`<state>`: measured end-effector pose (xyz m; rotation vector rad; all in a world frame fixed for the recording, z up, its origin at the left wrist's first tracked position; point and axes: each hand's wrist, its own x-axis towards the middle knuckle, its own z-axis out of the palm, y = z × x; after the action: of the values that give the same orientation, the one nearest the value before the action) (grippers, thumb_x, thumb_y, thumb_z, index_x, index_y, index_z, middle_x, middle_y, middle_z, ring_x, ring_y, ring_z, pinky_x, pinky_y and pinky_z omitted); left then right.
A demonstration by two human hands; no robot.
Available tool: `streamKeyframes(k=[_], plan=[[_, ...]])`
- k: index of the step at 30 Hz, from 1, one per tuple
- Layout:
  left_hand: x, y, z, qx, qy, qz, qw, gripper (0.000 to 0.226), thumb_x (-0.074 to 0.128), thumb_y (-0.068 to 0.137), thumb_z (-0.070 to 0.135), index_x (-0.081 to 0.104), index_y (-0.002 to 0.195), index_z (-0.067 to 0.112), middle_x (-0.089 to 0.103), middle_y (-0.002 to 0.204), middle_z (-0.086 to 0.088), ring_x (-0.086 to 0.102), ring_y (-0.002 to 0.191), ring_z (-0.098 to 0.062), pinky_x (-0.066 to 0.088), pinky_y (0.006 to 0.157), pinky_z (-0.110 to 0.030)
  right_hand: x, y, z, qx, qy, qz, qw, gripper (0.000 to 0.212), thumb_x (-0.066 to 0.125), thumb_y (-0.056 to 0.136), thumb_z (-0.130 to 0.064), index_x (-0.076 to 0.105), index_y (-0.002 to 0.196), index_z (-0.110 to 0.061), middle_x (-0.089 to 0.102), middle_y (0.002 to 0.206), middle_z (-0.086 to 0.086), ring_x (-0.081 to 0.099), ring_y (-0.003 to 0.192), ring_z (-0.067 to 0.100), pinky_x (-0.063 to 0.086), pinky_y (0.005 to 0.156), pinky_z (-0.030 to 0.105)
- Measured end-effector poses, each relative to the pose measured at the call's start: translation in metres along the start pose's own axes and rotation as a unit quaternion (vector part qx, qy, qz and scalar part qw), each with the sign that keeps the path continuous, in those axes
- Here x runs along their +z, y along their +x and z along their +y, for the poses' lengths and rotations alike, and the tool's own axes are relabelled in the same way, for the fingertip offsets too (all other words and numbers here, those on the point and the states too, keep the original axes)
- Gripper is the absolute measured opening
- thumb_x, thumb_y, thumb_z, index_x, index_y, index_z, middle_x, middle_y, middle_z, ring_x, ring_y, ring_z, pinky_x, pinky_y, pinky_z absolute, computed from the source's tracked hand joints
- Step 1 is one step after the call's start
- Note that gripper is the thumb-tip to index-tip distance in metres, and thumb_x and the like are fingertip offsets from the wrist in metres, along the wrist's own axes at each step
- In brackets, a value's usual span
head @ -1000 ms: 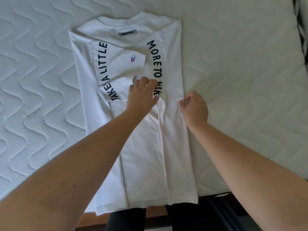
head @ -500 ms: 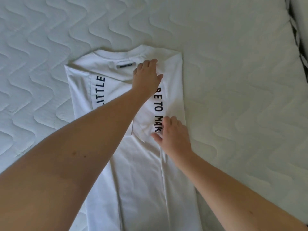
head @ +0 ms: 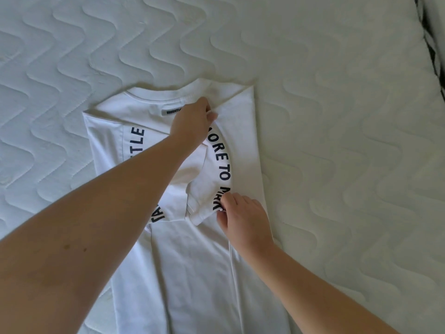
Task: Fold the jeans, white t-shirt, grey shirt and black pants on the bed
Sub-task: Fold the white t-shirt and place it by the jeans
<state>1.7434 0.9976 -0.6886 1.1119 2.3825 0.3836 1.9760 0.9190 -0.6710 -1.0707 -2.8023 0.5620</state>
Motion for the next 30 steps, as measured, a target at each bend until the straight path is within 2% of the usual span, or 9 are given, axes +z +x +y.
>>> streamKeyframes(k=[2, 7, 13, 15, 17, 20, 23, 28, 30], plan=[[0.002, 0.001, 0.003, -0.004, 0.011, 0.002, 1.0, 0.027, 0.05, 0.101, 0.035, 0.056, 0.106, 0.01, 0.062, 0.091, -0.009, 0.056, 0.086, -0.028, 0.039, 0.069, -0.034, 0.001, 0.0, 0.001, 0.003, -0.012, -0.016, 1.0, 0.02, 0.077, 0.069, -0.018, 0.06, 0.078, -0.012, 0.055, 0.066, 0.001, 0.054, 0.057, 0.024, 0.043, 0.053, 0.033], [0.006, 0.017, 0.035, 0.097, 0.038, -0.005, 0.995, 0.041, 0.055, 0.097, 0.043, 0.057, 0.122, 0.01, 0.058, 0.119, -0.011, 0.054, 0.11, -0.029, 0.045, 0.092, -0.042, -0.001, -0.001, 0.003, 0.04, -0.082, -0.06, 0.994, 0.03, 0.083, 0.066, -0.031, 0.065, 0.08, -0.012, 0.059, 0.065, 0.002, 0.059, 0.056, 0.023, 0.047, 0.053, 0.03], [0.017, 0.041, 0.052, 0.066, 0.053, -0.036, 0.996, 0.025, 0.057, 0.097, 0.024, 0.057, 0.119, 0.011, 0.058, 0.118, -0.01, 0.056, 0.108, -0.03, 0.046, 0.089, -0.04, -0.004, 0.001, -0.005, 0.024, -0.115, -0.142, 0.983, 0.028, 0.085, 0.054, -0.033, 0.062, 0.064, -0.021, 0.054, 0.044, -0.006, 0.052, 0.036, 0.014, 0.028, 0.042, 0.02], [0.02, 0.04, 0.051, 0.07, 0.068, -0.02, 0.995, 0.025, 0.056, 0.098, 0.024, 0.056, 0.119, 0.011, 0.057, 0.118, -0.011, 0.055, 0.109, -0.031, 0.043, 0.089, -0.04, -0.004, 0.001, -0.005, 0.026, -0.121, -0.165, 0.979, 0.021, 0.075, 0.07, -0.037, 0.066, 0.078, -0.019, 0.063, 0.057, -0.003, 0.062, 0.049, 0.018, 0.036, 0.048, 0.023], [0.024, 0.036, 0.051, 0.081, 0.087, -0.011, 0.993, 0.027, 0.053, 0.099, 0.026, 0.052, 0.122, 0.011, 0.055, 0.121, -0.01, 0.054, 0.112, -0.031, 0.04, 0.089, -0.039, -0.001, 0.001, -0.005, 0.034, -0.108, -0.194, 0.974, 0.028, 0.055, 0.09, -0.04, 0.062, 0.101, -0.015, 0.07, 0.079, 0.003, 0.068, 0.071, 0.024, 0.045, 0.064, 0.031], [0.017, 0.028, 0.049, 0.089, 0.047, 0.003, 0.995, 0.035, 0.054, 0.097, 0.033, 0.049, 0.127, 0.016, 0.054, 0.124, -0.007, 0.051, 0.117, -0.027, 0.038, 0.093, -0.039, -0.001, 0.001, -0.006, 0.045, -0.132, -0.194, 0.971, 0.034, 0.05, 0.094, -0.045, 0.06, 0.102, -0.014, 0.07, 0.082, 0.005, 0.068, 0.075, 0.026, 0.048, 0.071, 0.034], [-0.002, 0.01, 0.032, 0.093, 0.004, 0.074, 0.993, 0.033, 0.055, 0.097, 0.029, 0.053, 0.128, 0.019, 0.057, 0.122, -0.004, 0.051, 0.116, -0.025, 0.038, 0.095, -0.039, 0.003, 0.002, -0.006, 0.041, -0.126, -0.238, 0.962, 0.039, 0.034, 0.101, -0.042, 0.05, 0.117, -0.011, 0.067, 0.103, 0.009, 0.064, 0.095, 0.028, 0.043, 0.083, 0.036], [-0.03, -0.033, -0.031, 0.089, 0.032, 0.083, 0.992, 0.028, 0.045, 0.098, 0.014, 0.061, 0.121, 0.015, 0.062, 0.116, -0.005, 0.056, 0.11, -0.028, 0.042, 0.094, -0.041, -0.012, 0.016, -0.008, 0.064, -0.085, -0.307, 0.946, 0.035, 0.045, 0.096, -0.034, 0.046, 0.123, -0.012, 0.06, 0.118, 0.008, 0.059, 0.109, 0.026, 0.034, 0.075, 0.031], [-0.04, -0.046, -0.059, 0.076, 0.058, 0.069, 0.993, 0.033, 0.044, 0.093, 0.008, 0.061, 0.121, 0.015, 0.062, 0.118, -0.005, 0.056, 0.111, -0.029, 0.041, 0.095, -0.041, -0.022, 0.03, -0.012, 0.092, -0.044, -0.285, 0.953, 0.031, 0.048, 0.095, -0.03, 0.047, 0.119, -0.011, 0.058, 0.115, 0.007, 0.059, 0.105, 0.028, 0.037, 0.075, 0.031]])
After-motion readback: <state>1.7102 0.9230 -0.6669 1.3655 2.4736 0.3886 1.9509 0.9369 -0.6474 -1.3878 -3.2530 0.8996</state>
